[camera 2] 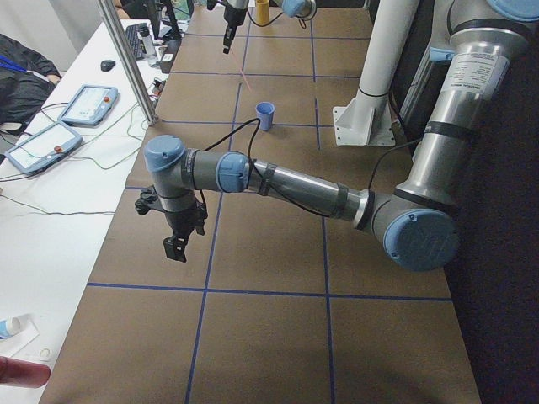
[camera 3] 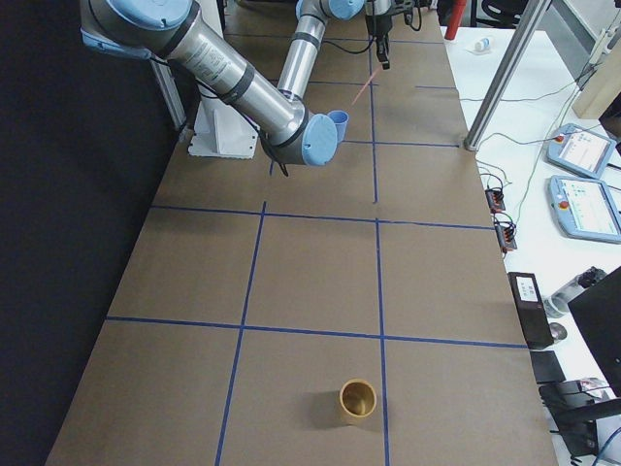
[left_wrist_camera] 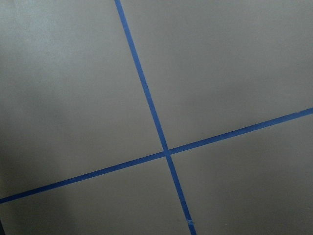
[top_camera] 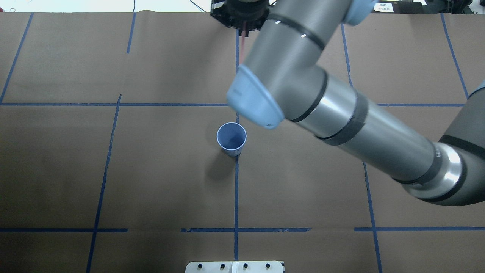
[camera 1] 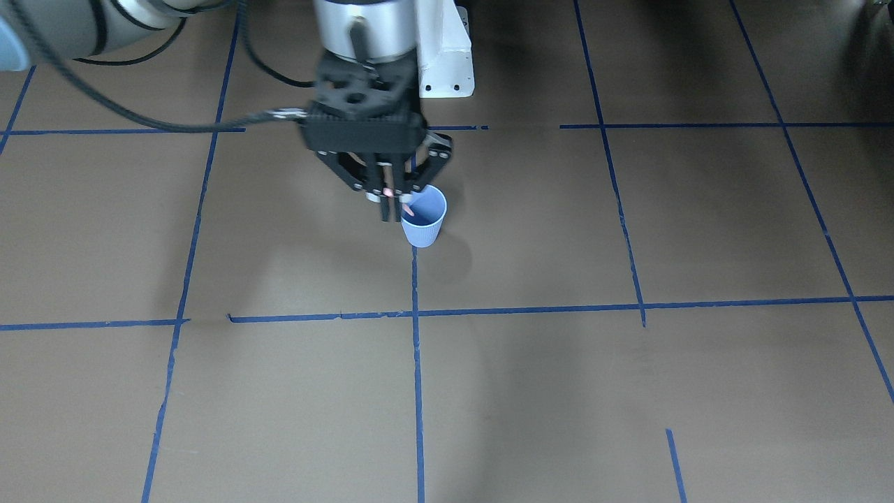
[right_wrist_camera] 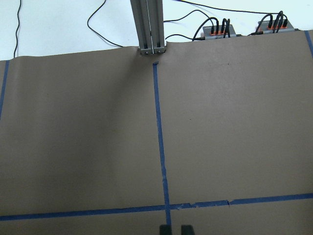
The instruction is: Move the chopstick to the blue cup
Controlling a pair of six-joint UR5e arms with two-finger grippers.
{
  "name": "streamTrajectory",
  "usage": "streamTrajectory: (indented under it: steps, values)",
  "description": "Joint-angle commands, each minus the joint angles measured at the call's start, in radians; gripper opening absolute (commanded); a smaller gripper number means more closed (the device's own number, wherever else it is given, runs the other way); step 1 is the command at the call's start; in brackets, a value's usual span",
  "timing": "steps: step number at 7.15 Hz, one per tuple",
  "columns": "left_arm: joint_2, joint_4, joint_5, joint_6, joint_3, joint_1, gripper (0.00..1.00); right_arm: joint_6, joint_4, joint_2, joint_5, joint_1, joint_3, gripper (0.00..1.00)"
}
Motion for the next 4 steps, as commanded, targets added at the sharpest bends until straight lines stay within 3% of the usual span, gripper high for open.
streamTrajectory:
  steps: [1,4]
  values:
    - [0.003,-0.012,0.0,0.002,0.017,-0.002,1.0,0.001,0.027,-0.008,-0.049,-0.056,-0.026,0.0]
    - [0.002,-0.012,0.0,0.002,0.018,-0.002,1.0,0.005,0.027,-0.045,-0.083,-0.114,-0.02,0.0]
